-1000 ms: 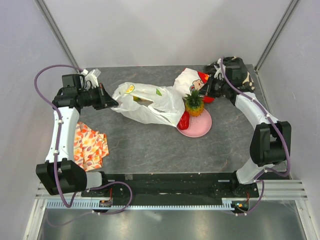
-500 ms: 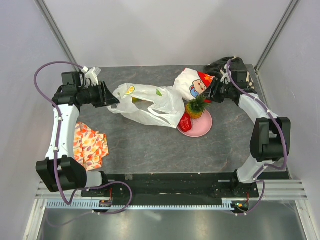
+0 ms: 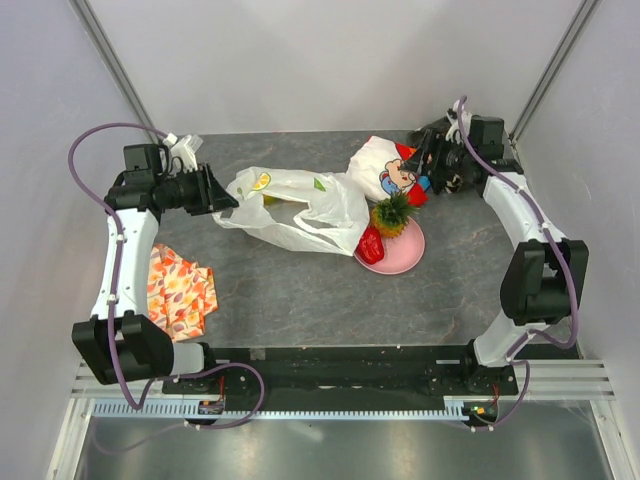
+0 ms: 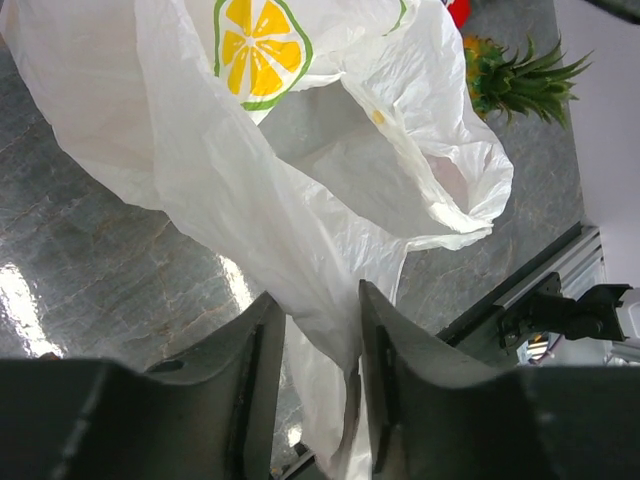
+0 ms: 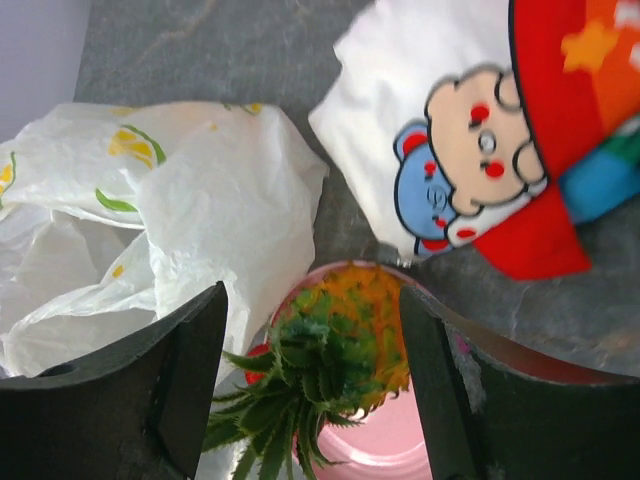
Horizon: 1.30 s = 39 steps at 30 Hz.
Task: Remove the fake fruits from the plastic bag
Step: Place the fake fruit on the plate, then adjust the plastic bag at the center of the board.
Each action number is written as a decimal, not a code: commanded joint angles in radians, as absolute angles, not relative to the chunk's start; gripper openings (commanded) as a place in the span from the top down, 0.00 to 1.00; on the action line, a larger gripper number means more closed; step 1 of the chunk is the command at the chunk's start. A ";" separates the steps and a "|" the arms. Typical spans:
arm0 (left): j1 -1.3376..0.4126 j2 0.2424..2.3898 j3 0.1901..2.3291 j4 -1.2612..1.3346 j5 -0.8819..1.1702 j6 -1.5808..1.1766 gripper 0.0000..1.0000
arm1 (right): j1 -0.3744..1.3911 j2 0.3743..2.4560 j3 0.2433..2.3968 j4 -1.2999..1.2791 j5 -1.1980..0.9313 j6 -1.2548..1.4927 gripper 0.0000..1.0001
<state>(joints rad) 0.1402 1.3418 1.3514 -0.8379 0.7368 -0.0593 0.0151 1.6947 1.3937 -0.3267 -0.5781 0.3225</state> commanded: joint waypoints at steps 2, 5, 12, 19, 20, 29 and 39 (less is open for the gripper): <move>0.146 1.295 1.321 -0.828 0.776 -0.049 0.80 | 0.124 1.621 1.561 -0.362 -0.503 0.125 0.23; 0.146 1.276 1.290 -0.821 0.791 -0.074 0.97 | 0.309 1.624 1.641 -0.402 -0.474 0.009 0.27; 0.147 1.227 1.197 -0.792 0.818 -0.129 0.98 | 0.601 1.690 1.652 -0.416 -0.466 -0.124 0.51; 0.146 1.200 1.170 -0.788 0.833 -0.166 0.98 | 0.703 1.848 1.710 -0.420 -0.459 -0.103 0.58; 0.147 1.197 1.163 -0.788 0.841 -0.167 0.98 | 0.706 1.894 1.738 -0.420 -0.450 -0.095 0.59; 0.147 1.203 1.157 -0.756 0.899 -0.239 0.98 | 0.722 2.084 1.881 -0.426 -0.425 -0.075 0.60; 0.147 1.195 1.118 -0.764 1.034 -0.233 0.98 | 0.735 2.272 2.057 -0.417 -0.106 -0.086 0.21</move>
<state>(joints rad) 0.1410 1.2160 1.1435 -0.7818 0.9447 -0.2050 0.7361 2.2086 1.9690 -0.4355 -0.2592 -0.0734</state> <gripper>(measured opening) 0.025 0.743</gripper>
